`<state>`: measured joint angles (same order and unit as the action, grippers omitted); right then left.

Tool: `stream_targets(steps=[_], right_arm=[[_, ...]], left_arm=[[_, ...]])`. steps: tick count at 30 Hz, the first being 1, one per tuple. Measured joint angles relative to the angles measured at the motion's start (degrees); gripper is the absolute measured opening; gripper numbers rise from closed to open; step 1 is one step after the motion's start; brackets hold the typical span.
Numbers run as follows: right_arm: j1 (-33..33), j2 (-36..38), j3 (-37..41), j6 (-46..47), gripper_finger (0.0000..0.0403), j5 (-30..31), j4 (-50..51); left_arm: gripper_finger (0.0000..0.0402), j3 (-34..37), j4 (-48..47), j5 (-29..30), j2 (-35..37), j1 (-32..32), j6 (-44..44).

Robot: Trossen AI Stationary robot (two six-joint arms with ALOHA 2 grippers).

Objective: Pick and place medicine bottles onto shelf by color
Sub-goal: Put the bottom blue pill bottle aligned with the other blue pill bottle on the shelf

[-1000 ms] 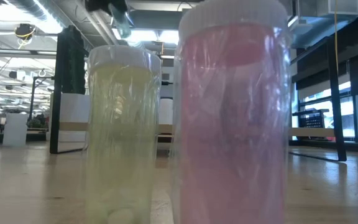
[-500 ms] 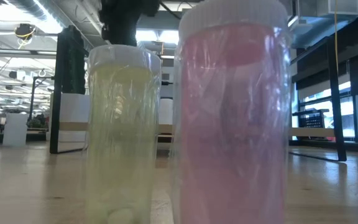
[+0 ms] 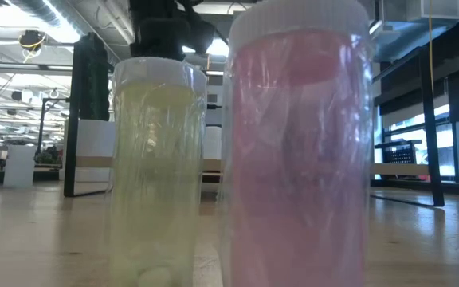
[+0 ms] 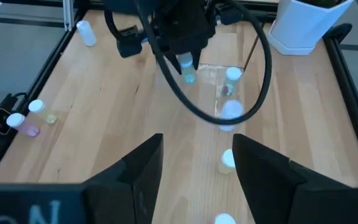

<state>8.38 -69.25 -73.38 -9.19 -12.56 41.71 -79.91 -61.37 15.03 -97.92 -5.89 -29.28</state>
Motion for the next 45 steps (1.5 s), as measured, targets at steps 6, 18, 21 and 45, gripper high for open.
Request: stream_targets(steps=[6, 18, 21, 45], right_arm=[[0.0, 0.0, 0.0, -0.04, 0.0195, -0.05, -0.34], [0.0, 0.0, 0.0, -0.04, 0.0195, -0.07, -0.33], [0.0, 0.0, 0.0, -0.03, 0.0195, -0.07, -0.33], [0.02, 0.0, 0.0, -0.04, 0.0195, -0.07, -0.33]], left_arm=[[0.0107, 0.21, 0.25, 0.88, 0.02, 0.41, -0.5], [0.0107, 6.55, 5.01, -1.67, 0.04, 1.29, 1.05], [0.0107, 6.57, 6.3, -1.67, 0.04, 1.27, 1.34], [0.0107, 6.57, 7.35, -0.43, 0.21, 4.69, 0.55]])
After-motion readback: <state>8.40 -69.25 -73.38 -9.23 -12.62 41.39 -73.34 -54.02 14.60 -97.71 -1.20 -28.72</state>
